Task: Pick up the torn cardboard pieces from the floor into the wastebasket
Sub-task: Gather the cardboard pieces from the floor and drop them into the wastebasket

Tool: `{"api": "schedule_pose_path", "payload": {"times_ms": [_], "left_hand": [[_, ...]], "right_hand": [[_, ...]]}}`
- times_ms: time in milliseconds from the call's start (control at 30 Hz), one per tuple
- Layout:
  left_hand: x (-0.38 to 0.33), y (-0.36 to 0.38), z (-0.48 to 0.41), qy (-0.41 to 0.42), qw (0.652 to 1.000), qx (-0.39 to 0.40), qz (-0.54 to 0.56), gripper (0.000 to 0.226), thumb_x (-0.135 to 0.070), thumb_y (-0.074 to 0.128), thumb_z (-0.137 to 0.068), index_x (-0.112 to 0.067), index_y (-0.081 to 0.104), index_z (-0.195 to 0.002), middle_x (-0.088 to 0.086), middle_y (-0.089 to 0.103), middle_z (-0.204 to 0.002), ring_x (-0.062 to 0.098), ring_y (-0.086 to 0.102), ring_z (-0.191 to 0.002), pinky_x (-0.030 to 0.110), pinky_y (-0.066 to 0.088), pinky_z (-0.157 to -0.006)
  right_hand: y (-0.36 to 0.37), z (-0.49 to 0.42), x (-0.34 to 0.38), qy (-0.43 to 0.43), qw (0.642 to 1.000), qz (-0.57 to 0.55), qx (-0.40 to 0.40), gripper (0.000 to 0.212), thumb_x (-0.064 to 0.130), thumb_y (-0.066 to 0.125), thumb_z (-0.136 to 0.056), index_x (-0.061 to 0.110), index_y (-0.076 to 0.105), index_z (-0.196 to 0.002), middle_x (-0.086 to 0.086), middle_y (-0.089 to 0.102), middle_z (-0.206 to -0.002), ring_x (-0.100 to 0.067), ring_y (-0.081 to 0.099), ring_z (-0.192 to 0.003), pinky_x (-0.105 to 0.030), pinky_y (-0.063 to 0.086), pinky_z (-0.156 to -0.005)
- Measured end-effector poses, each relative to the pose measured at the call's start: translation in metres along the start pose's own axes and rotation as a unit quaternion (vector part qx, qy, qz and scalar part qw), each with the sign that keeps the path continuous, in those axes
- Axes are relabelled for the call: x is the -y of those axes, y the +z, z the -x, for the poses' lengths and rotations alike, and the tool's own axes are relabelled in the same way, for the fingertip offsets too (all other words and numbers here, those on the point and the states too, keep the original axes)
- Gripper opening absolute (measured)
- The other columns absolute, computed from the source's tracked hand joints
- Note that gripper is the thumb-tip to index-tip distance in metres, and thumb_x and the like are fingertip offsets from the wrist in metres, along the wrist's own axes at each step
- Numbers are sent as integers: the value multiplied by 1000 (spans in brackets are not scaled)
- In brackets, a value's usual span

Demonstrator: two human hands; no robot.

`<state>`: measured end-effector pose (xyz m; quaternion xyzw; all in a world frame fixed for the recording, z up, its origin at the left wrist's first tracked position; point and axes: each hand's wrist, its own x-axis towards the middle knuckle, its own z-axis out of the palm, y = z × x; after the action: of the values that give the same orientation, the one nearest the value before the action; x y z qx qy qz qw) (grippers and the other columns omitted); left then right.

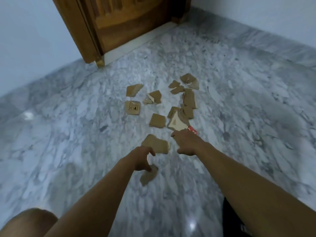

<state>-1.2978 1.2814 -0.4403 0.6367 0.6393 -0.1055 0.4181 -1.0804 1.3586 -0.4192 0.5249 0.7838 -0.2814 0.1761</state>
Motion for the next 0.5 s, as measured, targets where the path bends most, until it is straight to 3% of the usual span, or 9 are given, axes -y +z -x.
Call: {"api": "schedule_pose_path", "payload": {"times_ms": [100, 167, 233, 300, 367, 433, 500], "left_hand": [[16, 46, -15, 13, 998, 9, -53, 86, -36, 88, -67, -31, 43, -140, 3, 38, -144, 26, 44, -128, 40, 45, -104], [24, 71, -26, 31, 994, -23, -104, 87, -42, 86, -68, -33, 39, -141, 1, 34, -141, 28, 42, -124, 46, 46, -102], [29, 87, -35, 59, 991, -63, -101, 77, -38, 82, -73, -31, 41, -137, 2, 39, -136, 27, 46, -119, 44, 48, -97], [34, 91, -41, 65, 995, -62, -40, 62, -33, 79, -77, -27, 46, -130, 3, 50, -126, 25, 55, -110, 38, 51, -87], [35, 91, -47, 35, 998, -45, 23, 44, -32, 73, -81, -20, 51, -117, 4, 64, -111, 24, 63, -95, 33, 52, -73], [35, 92, -47, 7, 999, -47, -1, 31, -36, 69, -83, -16, 57, -104, 3, 66, -101, 21, 64, -86, 29, 50, -68], [38, 95, -47, 19, 993, -70, -88, 26, -39, 68, -83, -18, 62, -99, 1, 56, -103, 21, 60, -94, 30, 49, -75]], "right_hand": [[31, -34, -24, 0, 995, 97, -28, 78, 17, 71, -83, 25, 33, -151, -11, 42, -148, -33, 43, -132, -42, 47, -93], [47, -52, -39, -8, 986, 151, -67, 73, 17, 69, -86, 24, 34, -150, -8, 42, -147, -32, 43, -133, -45, 41, -102], [56, -66, -49, -9, 976, 191, -102, 61, 24, 60, -96, 24, 35, -151, -5, 44, -147, -33, 42, -135, -49, 32, -111], [59, -77, -53, 0, 970, 209, -126, 51, 31, 51, -101, 22, 38, -149, -5, 47, -145, -39, 41, -134, -50, 34, -106], [57, -85, -51, 2, 969, 226, -103, 56, 33, 57, -97, 18, 39, -148, -9, 45, -145, -40, 38, -135, -50, 35, -102], [53, -90, -49, -2, 968, 243, -60, 67, 35, 66, -92, 15, 35, -148, -14, 39, -147, -40, 34, -135, -52, 32, -104], [49, -94, -49, -7, 969, 244, -47, 74, 35, 68, -90, 17, 29, -149, -16, 33, -149, -40, 31, -137, -54, 31, -107]]}}
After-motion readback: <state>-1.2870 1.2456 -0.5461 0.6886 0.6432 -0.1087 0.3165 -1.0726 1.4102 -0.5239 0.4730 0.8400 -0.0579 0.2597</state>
